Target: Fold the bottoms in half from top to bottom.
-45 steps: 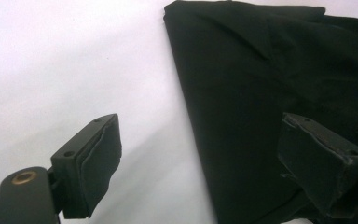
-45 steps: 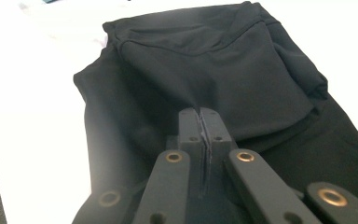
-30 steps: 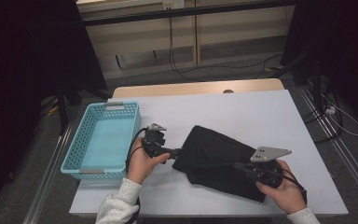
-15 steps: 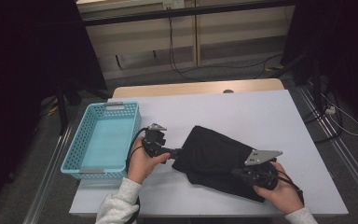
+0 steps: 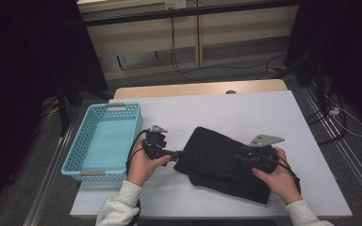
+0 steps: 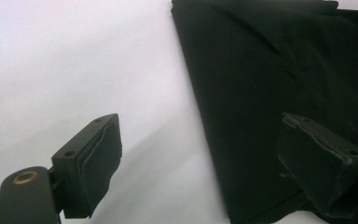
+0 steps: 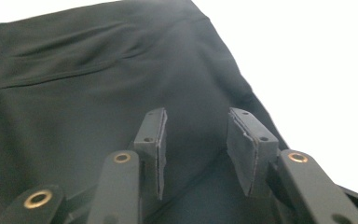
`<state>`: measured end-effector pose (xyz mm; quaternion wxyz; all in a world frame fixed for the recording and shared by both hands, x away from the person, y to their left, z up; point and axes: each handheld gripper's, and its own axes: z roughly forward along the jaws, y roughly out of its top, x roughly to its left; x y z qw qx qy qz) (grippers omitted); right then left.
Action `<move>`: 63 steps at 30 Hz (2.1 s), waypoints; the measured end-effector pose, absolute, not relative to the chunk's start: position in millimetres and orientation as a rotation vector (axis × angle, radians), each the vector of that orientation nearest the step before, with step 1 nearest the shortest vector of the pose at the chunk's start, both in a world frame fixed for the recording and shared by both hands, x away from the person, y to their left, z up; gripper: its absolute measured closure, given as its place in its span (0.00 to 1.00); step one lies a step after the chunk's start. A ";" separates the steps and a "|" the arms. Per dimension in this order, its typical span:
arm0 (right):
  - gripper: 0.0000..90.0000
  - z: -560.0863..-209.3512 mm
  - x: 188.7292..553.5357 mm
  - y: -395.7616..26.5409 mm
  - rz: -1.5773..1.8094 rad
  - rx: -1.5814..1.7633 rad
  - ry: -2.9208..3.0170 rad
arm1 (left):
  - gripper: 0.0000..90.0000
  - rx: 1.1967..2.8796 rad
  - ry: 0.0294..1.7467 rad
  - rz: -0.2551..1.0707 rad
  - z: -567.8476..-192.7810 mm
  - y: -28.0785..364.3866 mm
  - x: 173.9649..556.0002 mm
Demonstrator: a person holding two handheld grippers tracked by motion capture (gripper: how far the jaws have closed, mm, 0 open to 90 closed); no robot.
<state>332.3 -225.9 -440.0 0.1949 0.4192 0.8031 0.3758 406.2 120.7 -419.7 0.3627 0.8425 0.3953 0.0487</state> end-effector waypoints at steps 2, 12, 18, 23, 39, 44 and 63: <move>0.65 -442.4 338.2 -226.1 1.014 1.178 2.243 | 0.16 2.168 1.024 0.122 -420.4 122.6 405.3; 0.91 -451.7 355.2 -223.5 0.958 1.273 2.269 | 0.16 2.178 1.029 0.124 -423.3 122.3 403.8; 0.99 -445.6 349.5 -224.4 0.983 1.287 2.296 | 0.16 2.177 1.020 0.125 -421.6 121.0 403.9; 1.00 -431.0 348.7 -223.6 1.087 1.238 2.222 | 0.16 2.174 1.026 0.125 -422.1 121.9 404.4; 0.69 -444.9 373.0 -231.1 1.001 1.277 2.191 | 0.16 2.183 1.037 0.125 -425.2 122.9 405.0; 0.58 -448.8 375.1 -230.6 1.041 1.311 2.209 | 0.16 2.190 1.036 0.123 -425.9 123.2 404.8; 0.95 -433.3 362.9 -237.6 1.129 1.349 2.245 | 0.16 2.189 1.039 0.123 -426.0 124.3 403.7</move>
